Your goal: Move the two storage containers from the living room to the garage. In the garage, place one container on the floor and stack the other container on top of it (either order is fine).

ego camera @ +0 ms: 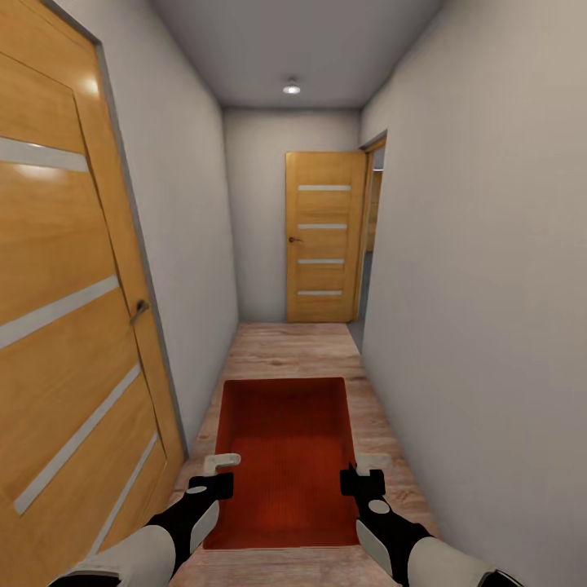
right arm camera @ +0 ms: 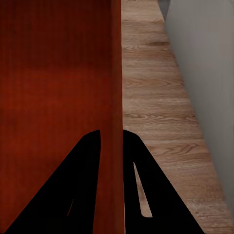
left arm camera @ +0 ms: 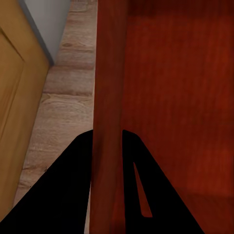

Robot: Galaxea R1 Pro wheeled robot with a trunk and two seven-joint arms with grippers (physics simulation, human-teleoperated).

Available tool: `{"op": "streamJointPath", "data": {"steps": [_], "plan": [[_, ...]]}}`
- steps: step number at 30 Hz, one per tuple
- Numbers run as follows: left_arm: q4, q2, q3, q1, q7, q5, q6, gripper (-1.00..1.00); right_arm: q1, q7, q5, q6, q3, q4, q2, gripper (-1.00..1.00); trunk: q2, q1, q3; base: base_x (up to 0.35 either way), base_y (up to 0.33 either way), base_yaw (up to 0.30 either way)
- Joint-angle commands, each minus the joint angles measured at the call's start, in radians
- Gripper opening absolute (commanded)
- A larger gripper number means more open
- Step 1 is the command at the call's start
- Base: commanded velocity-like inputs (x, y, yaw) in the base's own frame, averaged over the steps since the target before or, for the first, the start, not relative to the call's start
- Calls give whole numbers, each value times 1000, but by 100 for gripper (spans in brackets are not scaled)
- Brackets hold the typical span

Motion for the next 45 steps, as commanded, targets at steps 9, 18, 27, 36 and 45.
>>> {"op": "streamJointPath", "data": {"steps": [9, 18, 27, 36, 45], "plan": [[2, 19, 13, 0, 9, 11, 1, -100, -1, -1, 14, -40, -3, -4, 0, -100, -2, 1, -2, 325, 0, 0], [2, 19, 13, 0, 9, 11, 1, -100, -1, 1, 14, -40, -3, -4, 0, -100, -2, 1, -2, 325, 0, 0], [2, 20, 13, 0, 9, 11, 1, -100, -2, -1, 12, -41, -3, -4, 0, -100, -2, 1, -2, 325, 0, 0], [2, 20, 13, 0, 9, 11, 1, -100, -2, 1, 14, -41, -3, -4, 0, -100, -2, 1, -2, 325, 0, 78], [1, 20, 13, 0, 9, 11, 1, -100, -1, 1, 12, -41, -4, -4, 0, -100, -2, 1, -2, 325, 0, 12]]}}
